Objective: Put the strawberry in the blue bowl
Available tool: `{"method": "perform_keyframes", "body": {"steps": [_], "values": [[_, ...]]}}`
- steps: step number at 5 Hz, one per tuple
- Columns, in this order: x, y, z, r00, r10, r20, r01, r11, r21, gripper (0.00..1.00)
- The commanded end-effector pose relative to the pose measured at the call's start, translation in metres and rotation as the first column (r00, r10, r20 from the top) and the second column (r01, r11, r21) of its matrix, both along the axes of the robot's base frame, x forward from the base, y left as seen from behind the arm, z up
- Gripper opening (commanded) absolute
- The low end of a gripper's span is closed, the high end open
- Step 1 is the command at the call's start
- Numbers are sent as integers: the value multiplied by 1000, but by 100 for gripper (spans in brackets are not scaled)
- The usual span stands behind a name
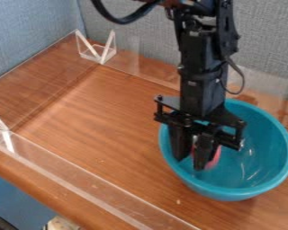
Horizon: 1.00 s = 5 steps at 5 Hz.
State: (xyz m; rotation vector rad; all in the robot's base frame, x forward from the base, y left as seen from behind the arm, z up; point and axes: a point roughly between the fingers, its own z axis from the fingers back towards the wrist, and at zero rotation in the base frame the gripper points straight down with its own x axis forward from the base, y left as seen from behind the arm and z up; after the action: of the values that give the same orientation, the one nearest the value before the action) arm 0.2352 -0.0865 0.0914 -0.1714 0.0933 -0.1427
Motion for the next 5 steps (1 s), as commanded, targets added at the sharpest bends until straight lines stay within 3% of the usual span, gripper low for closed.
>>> {"method": "perform_keyframes", "body": {"steps": [1, 3, 4, 5], "values": [[-1, -5, 12, 998, 19, 67, -19, 1000, -9, 0], [0, -7, 34, 994, -76, 83, 77, 997, -6, 0], [-1, -9, 53, 987, -127, 103, 127, 992, 3, 0], [-1, 1, 57, 991, -56, 121, 54, 998, 21, 0]]}}
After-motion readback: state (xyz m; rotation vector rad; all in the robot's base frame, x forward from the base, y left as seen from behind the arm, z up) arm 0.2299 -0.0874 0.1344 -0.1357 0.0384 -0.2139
